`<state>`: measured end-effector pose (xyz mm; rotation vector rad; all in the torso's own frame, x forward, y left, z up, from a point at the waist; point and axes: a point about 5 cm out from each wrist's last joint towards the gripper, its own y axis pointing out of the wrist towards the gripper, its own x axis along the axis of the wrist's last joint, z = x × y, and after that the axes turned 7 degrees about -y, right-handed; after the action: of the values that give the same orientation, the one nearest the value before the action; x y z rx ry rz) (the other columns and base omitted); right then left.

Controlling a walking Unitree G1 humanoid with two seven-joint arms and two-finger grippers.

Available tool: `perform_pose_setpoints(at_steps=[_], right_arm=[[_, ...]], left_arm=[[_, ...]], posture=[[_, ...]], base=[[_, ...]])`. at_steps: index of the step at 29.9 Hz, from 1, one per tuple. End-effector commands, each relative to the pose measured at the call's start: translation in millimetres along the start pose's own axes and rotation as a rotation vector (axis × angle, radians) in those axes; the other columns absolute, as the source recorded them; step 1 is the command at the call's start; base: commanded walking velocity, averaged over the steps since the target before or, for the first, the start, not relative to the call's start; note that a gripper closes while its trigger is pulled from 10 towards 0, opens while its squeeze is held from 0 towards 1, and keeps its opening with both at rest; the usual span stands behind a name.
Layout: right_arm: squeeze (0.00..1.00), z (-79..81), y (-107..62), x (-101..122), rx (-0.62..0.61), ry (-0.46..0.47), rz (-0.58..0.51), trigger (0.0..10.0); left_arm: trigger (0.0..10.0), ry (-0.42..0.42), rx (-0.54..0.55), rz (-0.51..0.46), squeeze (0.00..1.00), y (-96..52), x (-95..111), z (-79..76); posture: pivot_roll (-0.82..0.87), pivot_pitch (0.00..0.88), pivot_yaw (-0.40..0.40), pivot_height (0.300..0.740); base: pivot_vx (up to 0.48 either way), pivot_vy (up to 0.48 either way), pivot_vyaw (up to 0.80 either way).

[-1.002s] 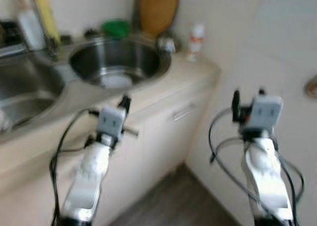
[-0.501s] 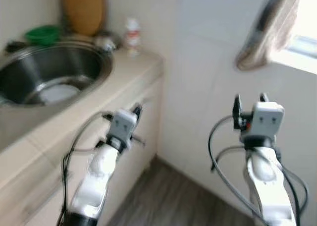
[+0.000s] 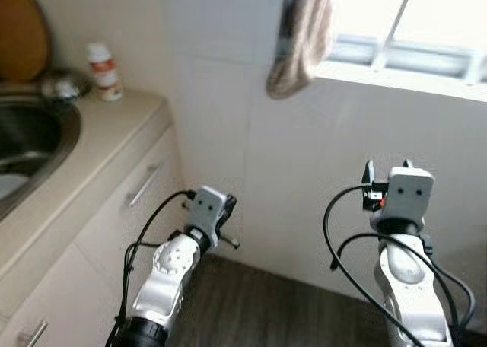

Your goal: Kitchen organization

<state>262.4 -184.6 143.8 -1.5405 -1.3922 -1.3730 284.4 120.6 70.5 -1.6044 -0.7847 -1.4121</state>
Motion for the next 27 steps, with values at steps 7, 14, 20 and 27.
perform_pose_setpoints(at_steps=[7, 14, 20, 27], right_arm=[[0.00, -8.0, -1.8, -4.7, -0.027, -0.032, 0.026, 10.0], [0.00, -10.4, -2.4, -5.2, -0.032, -0.035, 0.028, 10.0], [0.00, -4.8, -1.2, -2.6, -0.013, -0.031, 0.012, 10.0], [0.00, -8.4, 2.6, 0.0, -0.033, -0.042, -0.002, 10.0]], left_arm=[[10.0, 0.134, 0.022, -0.005, 0.00, -19.0, 0.0, 4.7], [10.0, 0.109, 0.077, -0.016, 0.00, -70.5, -5.8, 9.6], [10.0, 0.035, 0.119, -0.032, 0.00, -69.8, -9.1, 6.6], [10.0, 0.029, 0.112, -0.041, 0.00, -62.1, -9.1, 8.2]], posture=[[0.09, 0.000, -0.004, 0.740], [0.12, 0.000, -0.013, 0.740], [0.12, 0.000, -0.022, 0.740], [0.12, 0.000, -0.030, 0.740]], base=[[0.000, 0.000, -0.80], [0.000, 0.000, -0.80], [0.000, 0.000, -0.80], [0.000, 0.000, -0.69]])
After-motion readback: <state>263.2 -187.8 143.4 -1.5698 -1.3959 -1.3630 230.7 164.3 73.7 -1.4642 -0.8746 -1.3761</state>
